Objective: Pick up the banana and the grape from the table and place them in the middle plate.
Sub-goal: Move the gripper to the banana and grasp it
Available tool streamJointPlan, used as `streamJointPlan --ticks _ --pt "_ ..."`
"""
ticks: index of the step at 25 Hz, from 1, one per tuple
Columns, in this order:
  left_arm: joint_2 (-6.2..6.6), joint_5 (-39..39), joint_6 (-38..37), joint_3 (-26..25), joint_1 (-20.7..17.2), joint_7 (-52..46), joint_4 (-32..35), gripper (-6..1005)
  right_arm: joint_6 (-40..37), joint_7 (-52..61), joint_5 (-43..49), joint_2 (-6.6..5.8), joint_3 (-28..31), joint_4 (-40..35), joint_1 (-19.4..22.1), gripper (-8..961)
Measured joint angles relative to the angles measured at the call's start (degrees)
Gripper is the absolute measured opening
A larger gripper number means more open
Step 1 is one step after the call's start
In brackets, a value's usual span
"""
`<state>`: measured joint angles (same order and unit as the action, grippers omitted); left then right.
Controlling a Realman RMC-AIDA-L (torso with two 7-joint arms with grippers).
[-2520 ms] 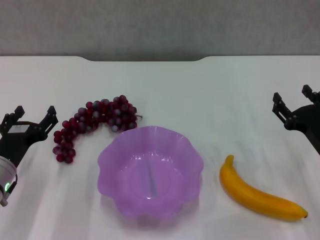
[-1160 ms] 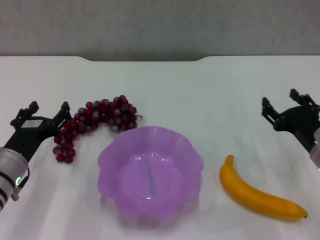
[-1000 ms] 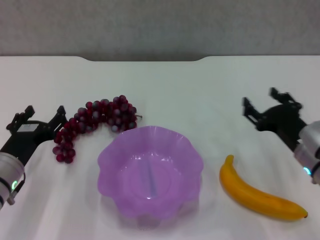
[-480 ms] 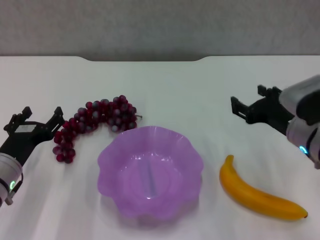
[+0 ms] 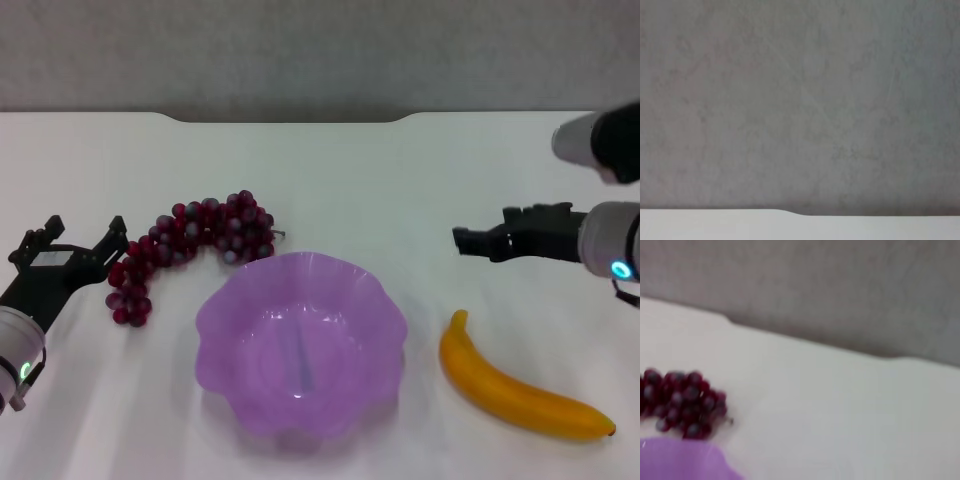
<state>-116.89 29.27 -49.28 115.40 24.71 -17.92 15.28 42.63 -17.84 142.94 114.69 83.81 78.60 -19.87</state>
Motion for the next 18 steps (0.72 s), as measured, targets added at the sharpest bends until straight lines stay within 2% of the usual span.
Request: streamJointPlan --ticks 4,10,17,18 --pt "-0.04 0.01 0.18 0.00 0.01 0.02 -0.03 876 13.23 0.21 -0.22 -0.05 6.09 1.41 -3.70 768" --pt "-0.01 0.09 0.69 0.00 0.48 0.12 -0.09 875 28.28 -0.27 0.00 -0.17 14.42 0.89 -8.55 776" --pt "0.11 0.10 0.69 0.00 0.69 0.00 0.08 874 33.74 -3.42 -0.25 -0.06 15.89 -4.09 -10.04 785" --pt "0.15 0.11 0.69 -0.03 0.69 -0.06 0.12 874 34.22 -4.11 -0.27 0.00 15.85 -6.76 -10.52 787"
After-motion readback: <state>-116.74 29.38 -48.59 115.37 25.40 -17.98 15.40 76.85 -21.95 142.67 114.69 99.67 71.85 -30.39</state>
